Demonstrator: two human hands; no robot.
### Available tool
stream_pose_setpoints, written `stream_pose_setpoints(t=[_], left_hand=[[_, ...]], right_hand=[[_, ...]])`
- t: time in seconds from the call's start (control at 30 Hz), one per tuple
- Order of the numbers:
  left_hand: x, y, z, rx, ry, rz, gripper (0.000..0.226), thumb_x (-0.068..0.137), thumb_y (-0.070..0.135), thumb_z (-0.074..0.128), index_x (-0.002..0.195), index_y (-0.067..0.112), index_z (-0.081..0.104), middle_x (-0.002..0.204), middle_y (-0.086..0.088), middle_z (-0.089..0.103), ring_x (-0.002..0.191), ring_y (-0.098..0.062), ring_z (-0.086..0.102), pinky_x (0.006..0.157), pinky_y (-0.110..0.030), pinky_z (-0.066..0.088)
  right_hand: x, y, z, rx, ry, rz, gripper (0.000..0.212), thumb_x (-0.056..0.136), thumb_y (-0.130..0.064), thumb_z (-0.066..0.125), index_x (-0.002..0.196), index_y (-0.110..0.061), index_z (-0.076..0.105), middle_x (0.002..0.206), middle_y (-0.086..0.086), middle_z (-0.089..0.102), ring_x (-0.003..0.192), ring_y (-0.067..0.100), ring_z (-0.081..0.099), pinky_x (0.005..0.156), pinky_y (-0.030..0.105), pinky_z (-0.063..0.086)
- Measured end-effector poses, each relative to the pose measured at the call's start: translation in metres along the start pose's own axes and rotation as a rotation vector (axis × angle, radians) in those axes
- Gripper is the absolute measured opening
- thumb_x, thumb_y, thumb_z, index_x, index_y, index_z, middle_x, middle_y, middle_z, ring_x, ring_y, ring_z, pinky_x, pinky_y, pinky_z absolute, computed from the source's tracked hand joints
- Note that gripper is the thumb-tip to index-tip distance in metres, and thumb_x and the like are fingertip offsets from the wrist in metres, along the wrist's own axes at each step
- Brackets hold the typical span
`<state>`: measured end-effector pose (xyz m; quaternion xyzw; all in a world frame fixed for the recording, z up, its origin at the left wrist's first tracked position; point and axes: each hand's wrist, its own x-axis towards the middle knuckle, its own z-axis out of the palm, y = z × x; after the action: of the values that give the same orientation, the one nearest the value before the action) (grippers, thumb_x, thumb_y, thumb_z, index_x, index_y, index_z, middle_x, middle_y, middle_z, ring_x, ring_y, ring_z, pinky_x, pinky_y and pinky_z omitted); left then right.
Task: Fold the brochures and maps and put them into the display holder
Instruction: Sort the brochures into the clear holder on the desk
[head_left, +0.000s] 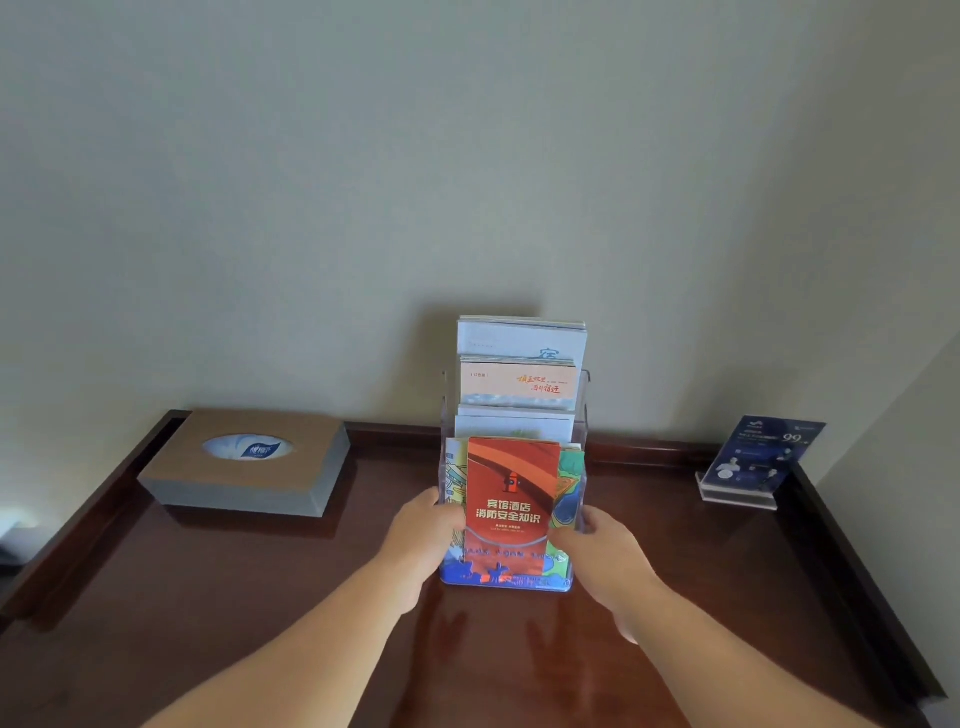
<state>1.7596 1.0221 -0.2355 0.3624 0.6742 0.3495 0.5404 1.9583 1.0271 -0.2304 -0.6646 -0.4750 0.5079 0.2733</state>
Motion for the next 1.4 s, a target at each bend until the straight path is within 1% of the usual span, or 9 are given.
stream_pose_setpoints(t=[0.17,0.27,0.5,0.67,0.83,0.93,1.07,1.3,1.4], left_hand=[[0.022,0.016,0.005,-0.015,0.027,-0.017,0.018,0.086,0.018,0.056,0.099,0.017,0.068,0.086,0.005,0.077,0.071,-0.004,0.073,0.059,-0.019,0.045],[0.028,0.020,0.005,-0.024,0.028,-0.020,0.025,0.078,0.020,0.055,0.099,0.017,0.069,0.076,0.006,0.075,0.062,-0.004,0.070,0.063,-0.023,0.045],[0.043,0.022,0.004,-0.045,-0.003,-0.005,0.029,0.075,0.020,0.053,0.099,0.023,0.069,0.092,0.004,0.077,0.075,-0.007,0.074,0.068,-0.026,0.046],[0.048,0.026,0.002,-0.027,0.001,0.002,0.022,0.085,0.016,0.054,0.102,0.022,0.067,0.090,0.006,0.077,0.073,-0.006,0.073,0.064,-0.024,0.045],[0.049,0.030,0.002,-0.037,-0.012,0.011,0.026,0.083,0.014,0.053,0.102,0.025,0.068,0.089,0.007,0.077,0.072,-0.005,0.073,0.064,-0.024,0.045],[0.050,0.032,0.002,-0.031,-0.018,0.017,0.028,0.076,0.021,0.055,0.100,0.027,0.068,0.088,0.009,0.077,0.070,-0.003,0.072,0.064,-0.024,0.044],[0.052,0.033,0.002,-0.021,-0.004,0.015,0.024,0.084,0.016,0.054,0.099,0.027,0.067,0.088,0.010,0.077,0.070,-0.003,0.072,0.062,-0.023,0.044],[0.050,0.033,0.004,-0.012,-0.003,0.029,0.027,0.075,0.021,0.056,0.100,0.025,0.067,0.085,0.010,0.076,0.068,-0.004,0.072,0.062,-0.023,0.045],[0.051,0.032,0.005,-0.012,-0.004,0.029,0.027,0.078,0.022,0.058,0.103,0.026,0.066,0.086,0.010,0.077,0.071,-0.008,0.074,0.058,-0.020,0.047]], right_hand=[[0.029,-0.008,-0.007,0.002,-0.041,-0.022,0.011,0.090,-0.036,0.064,0.099,-0.030,0.061,0.097,-0.008,0.071,0.091,0.014,0.068,0.081,0.036,0.057],[0.040,-0.012,-0.009,0.002,-0.046,-0.018,0.010,0.089,-0.036,0.064,0.096,-0.030,0.060,0.097,-0.007,0.071,0.093,0.015,0.068,0.087,0.041,0.056],[0.048,-0.021,-0.006,0.012,-0.047,-0.005,0.019,0.091,-0.037,0.065,0.107,-0.029,0.059,0.096,-0.009,0.069,0.089,0.011,0.066,0.062,0.023,0.049],[0.052,-0.027,-0.004,-0.007,-0.045,0.003,0.022,0.091,-0.036,0.065,0.111,-0.028,0.058,0.102,-0.007,0.069,0.093,0.011,0.066,0.065,0.024,0.049],[0.057,-0.029,0.000,-0.033,-0.031,0.014,0.022,0.090,-0.036,0.066,0.110,-0.029,0.058,0.101,-0.007,0.068,0.093,0.012,0.065,0.070,0.027,0.050],[0.059,-0.030,0.000,-0.045,-0.029,0.008,0.022,0.089,-0.040,0.066,0.107,-0.029,0.059,0.097,-0.008,0.069,0.090,0.012,0.066,0.067,0.026,0.050],[0.062,-0.030,0.001,-0.051,-0.017,0.008,0.021,0.089,-0.041,0.066,0.105,-0.029,0.060,0.096,-0.009,0.069,0.089,0.012,0.067,0.068,0.027,0.050],[0.064,-0.028,0.001,-0.048,-0.012,0.015,0.022,0.088,-0.037,0.066,0.107,-0.029,0.061,0.094,-0.011,0.069,0.085,0.010,0.067,0.062,0.024,0.049],[0.064,-0.028,0.001,-0.064,-0.008,0.016,0.023,0.088,-0.039,0.067,0.107,-0.030,0.059,0.093,-0.013,0.068,0.084,0.009,0.066,0.060,0.023,0.047]])
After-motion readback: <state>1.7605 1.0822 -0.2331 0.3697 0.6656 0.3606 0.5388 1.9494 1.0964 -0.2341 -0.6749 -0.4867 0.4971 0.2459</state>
